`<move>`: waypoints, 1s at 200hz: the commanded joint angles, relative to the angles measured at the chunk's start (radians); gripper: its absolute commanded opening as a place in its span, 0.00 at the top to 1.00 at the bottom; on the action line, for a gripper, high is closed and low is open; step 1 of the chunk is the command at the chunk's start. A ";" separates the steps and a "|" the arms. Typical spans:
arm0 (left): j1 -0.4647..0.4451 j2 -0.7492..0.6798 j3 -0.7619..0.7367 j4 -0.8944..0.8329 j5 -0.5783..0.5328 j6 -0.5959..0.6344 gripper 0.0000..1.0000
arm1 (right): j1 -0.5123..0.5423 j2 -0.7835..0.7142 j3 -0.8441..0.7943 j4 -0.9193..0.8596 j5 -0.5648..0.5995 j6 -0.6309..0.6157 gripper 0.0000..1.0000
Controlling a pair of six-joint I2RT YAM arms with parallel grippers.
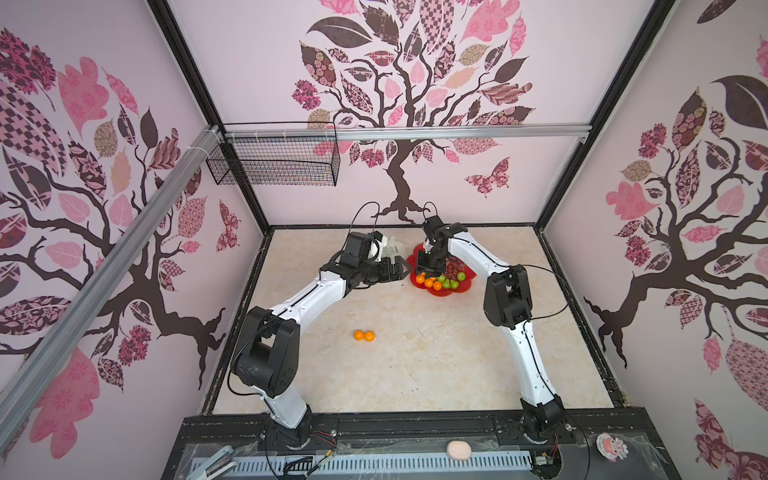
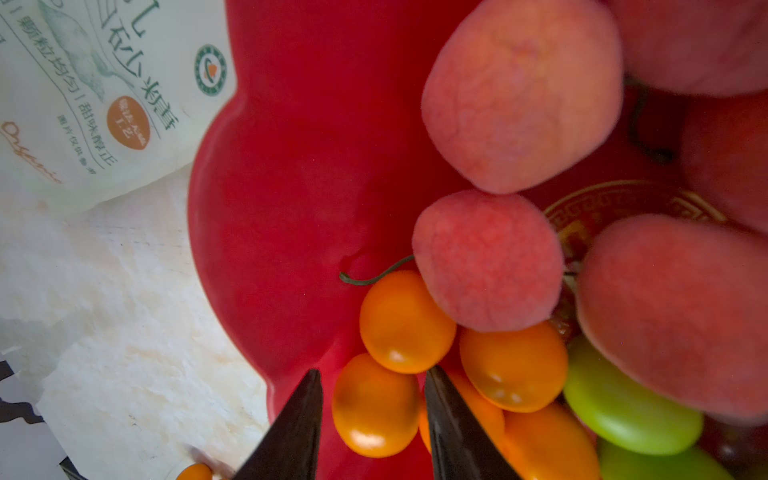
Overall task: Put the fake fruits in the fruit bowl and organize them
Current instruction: 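Lower the kumquat into the bowl and open the right gripper, then move the right gripper back over the two kumquats on the table, then lower the open right gripper and close it on one kumquat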
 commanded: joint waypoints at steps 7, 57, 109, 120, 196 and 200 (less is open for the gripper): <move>0.008 -0.113 -0.069 -0.027 -0.026 0.022 0.02 | 0.023 -0.180 -0.041 0.028 0.050 -0.007 0.54; 0.013 -0.333 -0.264 -0.062 -0.115 -0.049 0.01 | 0.127 -0.353 -0.277 0.135 0.136 -0.055 0.54; 0.022 -0.583 -0.482 -0.091 -0.215 -0.147 0.02 | 0.258 -0.446 -0.453 0.197 0.150 -0.047 0.54; 0.025 -0.628 -0.515 -0.108 -0.227 -0.165 0.02 | 0.285 -0.455 -0.483 0.205 0.153 -0.039 0.54; 0.108 -0.856 -0.677 -0.206 -0.231 -0.245 0.02 | 0.446 -0.447 -0.596 0.265 0.117 0.041 0.54; 0.111 -0.861 -0.681 -0.209 -0.229 -0.246 0.02 | 0.453 -0.442 -0.591 0.265 0.118 0.042 0.54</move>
